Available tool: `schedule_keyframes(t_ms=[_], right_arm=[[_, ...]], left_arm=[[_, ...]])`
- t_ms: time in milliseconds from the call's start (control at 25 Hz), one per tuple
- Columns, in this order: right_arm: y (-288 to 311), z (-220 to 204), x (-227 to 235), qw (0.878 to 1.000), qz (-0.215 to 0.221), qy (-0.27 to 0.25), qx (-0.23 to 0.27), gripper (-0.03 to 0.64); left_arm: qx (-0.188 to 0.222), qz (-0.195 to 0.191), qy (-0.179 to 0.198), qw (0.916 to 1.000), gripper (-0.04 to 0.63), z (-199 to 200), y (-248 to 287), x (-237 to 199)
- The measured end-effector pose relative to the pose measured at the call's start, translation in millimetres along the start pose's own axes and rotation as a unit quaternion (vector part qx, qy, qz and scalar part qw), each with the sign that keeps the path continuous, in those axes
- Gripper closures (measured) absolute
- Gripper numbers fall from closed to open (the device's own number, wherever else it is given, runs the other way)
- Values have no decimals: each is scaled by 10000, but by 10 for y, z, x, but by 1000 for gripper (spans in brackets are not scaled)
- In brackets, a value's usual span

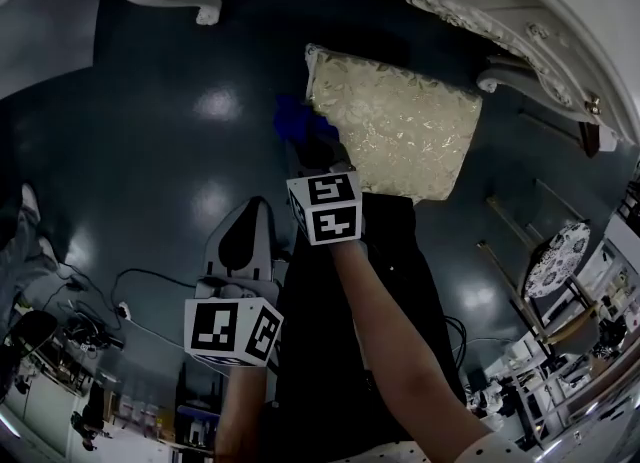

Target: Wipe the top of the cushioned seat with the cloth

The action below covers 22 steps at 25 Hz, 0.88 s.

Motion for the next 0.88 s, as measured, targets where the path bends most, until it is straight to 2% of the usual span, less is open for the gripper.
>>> schedule_keyframes(t_ms=[200,440,680,880], right_arm=[[-379,126,109,9984,68,7,563,557],[-1067,68,523,9923,-187,412,1153,557],[-1760,-287,1362,9789,-973,938,1531,557],[-2254,-659,2130,9571,-1820,1498,1687,557]], left_arm=[[-29,-57,230,9997,598,6,68,233],[-146,-283,573,9979,598,-58,228,761],[-306,-614,1001,9926,598,-186,431,1326],[-483,-864,1380,9855,598,-256,533,1738]])
Point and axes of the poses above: the fingertips, and each gripper's own axes: y forward along the fingers, x to its right, z out of its top, the point moved 2 cm from there along -y, backward along the fingers, and after that the axes turned 7 degrees about -x, right-handed, at the moved point
